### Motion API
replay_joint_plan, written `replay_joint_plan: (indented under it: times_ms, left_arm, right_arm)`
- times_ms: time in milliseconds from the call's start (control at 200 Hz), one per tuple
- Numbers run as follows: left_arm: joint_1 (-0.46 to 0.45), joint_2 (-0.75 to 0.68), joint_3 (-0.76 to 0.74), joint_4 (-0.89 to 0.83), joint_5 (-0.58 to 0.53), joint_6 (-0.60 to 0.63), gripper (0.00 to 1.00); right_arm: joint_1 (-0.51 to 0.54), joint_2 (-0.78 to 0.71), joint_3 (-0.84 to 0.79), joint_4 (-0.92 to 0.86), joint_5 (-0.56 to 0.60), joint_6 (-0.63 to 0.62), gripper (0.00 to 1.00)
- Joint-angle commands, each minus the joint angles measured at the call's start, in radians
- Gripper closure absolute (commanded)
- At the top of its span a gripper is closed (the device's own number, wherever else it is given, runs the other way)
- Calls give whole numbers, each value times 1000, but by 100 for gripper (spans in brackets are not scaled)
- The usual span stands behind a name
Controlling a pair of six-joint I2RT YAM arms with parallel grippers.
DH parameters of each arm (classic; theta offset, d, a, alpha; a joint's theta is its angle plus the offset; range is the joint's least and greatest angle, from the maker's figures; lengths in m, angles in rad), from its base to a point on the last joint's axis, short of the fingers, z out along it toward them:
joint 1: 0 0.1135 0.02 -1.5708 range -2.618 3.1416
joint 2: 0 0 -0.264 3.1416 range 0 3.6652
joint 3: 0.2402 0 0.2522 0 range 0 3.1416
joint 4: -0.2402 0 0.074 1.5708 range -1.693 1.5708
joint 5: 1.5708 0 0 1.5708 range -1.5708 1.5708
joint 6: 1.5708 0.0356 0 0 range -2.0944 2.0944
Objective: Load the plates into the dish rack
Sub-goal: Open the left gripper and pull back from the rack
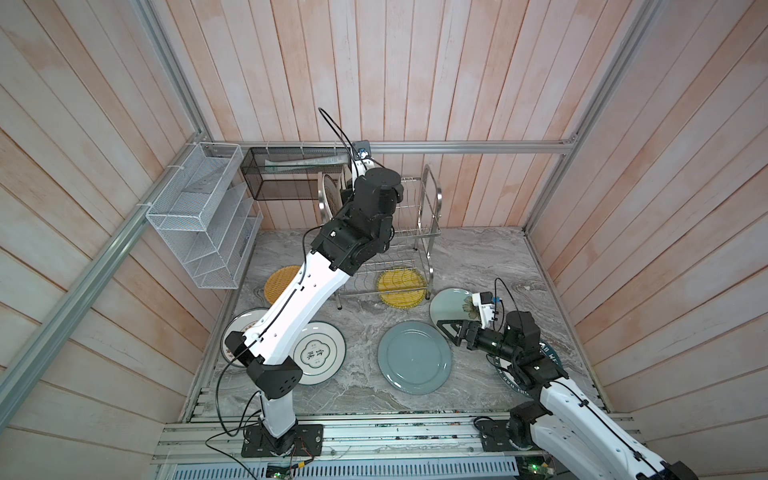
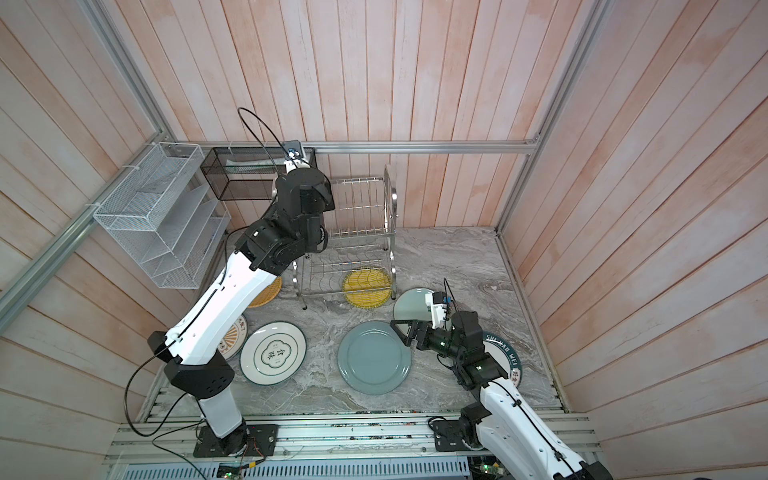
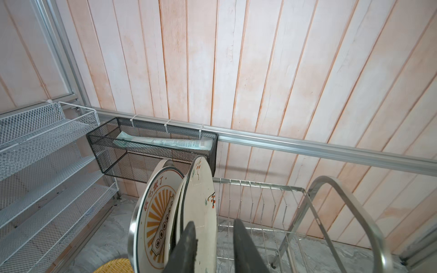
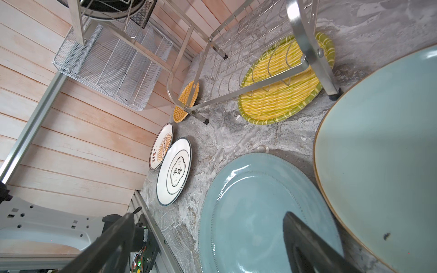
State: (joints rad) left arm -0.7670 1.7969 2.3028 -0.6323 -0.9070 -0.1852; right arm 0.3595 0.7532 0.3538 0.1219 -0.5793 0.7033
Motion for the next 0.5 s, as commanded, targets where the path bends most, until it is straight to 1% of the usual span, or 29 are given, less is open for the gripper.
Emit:
replay_joint_plan:
  times_ms: [0,95,235,295,350,450,495]
  left_arm:
    - [0,-85,-28,-33,155,-16,67]
    - [5,-164,-113,-23,276,-17,60]
    - [21,-322,-296,23,430,-26,49]
    - [27,-398,-402,59,512,-25,40]
    - [31,-484,-517,101,577,-22,31]
    - [36,-646,-775,210,698,-10,13]
    - [38,-712,-872,245,751,-8,7]
  right_arm:
    - [4,-12,47,-47,47,-36,2]
    - [4,-12,68,-77,80,-53,2]
    - [2,-8,86,-107,128,-67,2]
    - [0,-5,97,-134,171,-64,2]
    - [-2,-5,106,-173,236,-48,2]
    - [-8,-20,103,-226,342,-41,2]
    - [-14,-37,97,-238,375,-42,2]
